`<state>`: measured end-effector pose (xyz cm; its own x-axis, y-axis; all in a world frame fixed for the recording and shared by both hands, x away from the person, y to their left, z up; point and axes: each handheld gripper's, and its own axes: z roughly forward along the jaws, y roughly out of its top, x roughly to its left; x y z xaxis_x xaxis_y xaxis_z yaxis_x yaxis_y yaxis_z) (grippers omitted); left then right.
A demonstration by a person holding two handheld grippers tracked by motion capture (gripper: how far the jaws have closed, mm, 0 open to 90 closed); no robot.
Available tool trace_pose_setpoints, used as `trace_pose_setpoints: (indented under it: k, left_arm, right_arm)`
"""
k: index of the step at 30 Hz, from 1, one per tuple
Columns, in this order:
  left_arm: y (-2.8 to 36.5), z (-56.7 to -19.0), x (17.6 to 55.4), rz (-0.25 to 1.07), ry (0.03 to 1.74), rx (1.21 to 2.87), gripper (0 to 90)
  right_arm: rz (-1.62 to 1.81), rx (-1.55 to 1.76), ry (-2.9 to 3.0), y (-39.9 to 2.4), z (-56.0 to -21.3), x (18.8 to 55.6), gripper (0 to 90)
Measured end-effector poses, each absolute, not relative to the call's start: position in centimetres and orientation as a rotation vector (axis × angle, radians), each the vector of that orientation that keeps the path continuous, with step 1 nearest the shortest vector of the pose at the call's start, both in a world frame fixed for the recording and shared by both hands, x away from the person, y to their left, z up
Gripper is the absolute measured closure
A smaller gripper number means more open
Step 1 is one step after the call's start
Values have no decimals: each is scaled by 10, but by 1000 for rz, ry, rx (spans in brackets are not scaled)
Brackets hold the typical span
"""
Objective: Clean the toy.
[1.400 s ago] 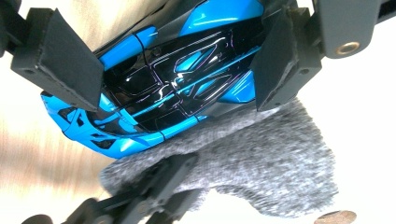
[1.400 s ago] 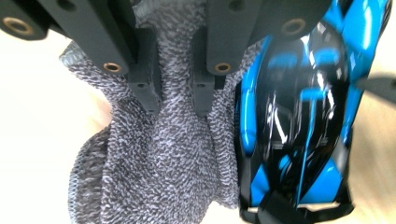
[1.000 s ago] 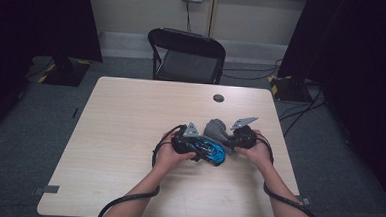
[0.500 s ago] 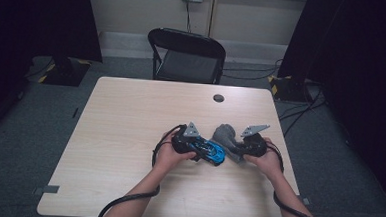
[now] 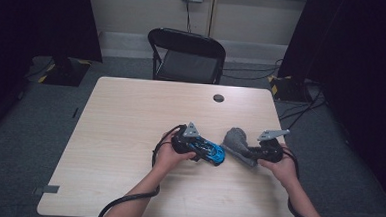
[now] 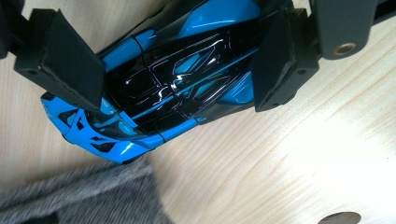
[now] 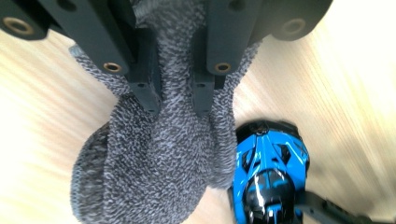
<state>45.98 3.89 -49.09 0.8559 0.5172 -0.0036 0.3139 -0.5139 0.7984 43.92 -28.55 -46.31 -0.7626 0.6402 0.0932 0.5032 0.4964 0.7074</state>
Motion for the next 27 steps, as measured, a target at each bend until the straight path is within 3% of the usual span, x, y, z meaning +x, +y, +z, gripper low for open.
trace_pose_setpoints:
  k: [11, 27]
  left_arm:
    - [39, -491, 459, 295, 601, 2147, 172]
    - [37, -492, 459, 292, 595, 2141, 172]
  right_arm:
    - [1194, 1051, 2435, -293, -446, 454, 770]
    - [1136, 939, 2457, -224, -440, 502, 769]
